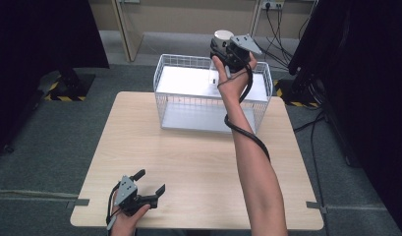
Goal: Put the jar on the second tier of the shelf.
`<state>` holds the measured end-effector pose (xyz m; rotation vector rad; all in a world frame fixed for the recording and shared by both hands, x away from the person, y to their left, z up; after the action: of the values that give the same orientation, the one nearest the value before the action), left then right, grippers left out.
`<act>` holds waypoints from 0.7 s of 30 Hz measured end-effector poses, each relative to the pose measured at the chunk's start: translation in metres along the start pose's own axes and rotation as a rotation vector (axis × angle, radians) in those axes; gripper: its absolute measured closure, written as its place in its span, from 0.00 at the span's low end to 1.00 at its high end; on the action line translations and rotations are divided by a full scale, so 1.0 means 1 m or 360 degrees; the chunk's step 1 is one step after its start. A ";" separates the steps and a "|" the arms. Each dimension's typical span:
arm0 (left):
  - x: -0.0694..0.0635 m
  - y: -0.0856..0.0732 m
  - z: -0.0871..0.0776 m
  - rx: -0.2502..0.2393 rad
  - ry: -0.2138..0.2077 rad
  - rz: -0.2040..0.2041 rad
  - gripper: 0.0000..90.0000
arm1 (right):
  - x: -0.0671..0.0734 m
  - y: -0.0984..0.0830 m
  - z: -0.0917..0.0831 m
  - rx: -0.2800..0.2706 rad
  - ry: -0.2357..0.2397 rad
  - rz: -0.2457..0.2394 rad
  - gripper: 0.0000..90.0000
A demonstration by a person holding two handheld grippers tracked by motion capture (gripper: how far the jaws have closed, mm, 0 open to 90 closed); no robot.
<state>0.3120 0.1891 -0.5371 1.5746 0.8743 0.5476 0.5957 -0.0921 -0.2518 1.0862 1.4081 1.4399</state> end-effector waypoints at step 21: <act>0.000 0.000 0.000 -0.0002 -0.0002 -0.0005 0.04 | -0.008 -0.016 0.006 0.0049 -0.0029 -0.0051 0.36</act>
<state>0.3121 0.1892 -0.5372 1.5717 0.8754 0.5451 0.6038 -0.0971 -0.2680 1.0885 1.4328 1.3865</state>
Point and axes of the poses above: each handheld gripper's, and its own axes: z roughly forward along the jaws, y roughly out of its top, x roughly to its left, the point moved 2 cm from there along z, roughly forward along the jaws, and after that the axes turned 3 degrees about -y, right-handed, at the moved point
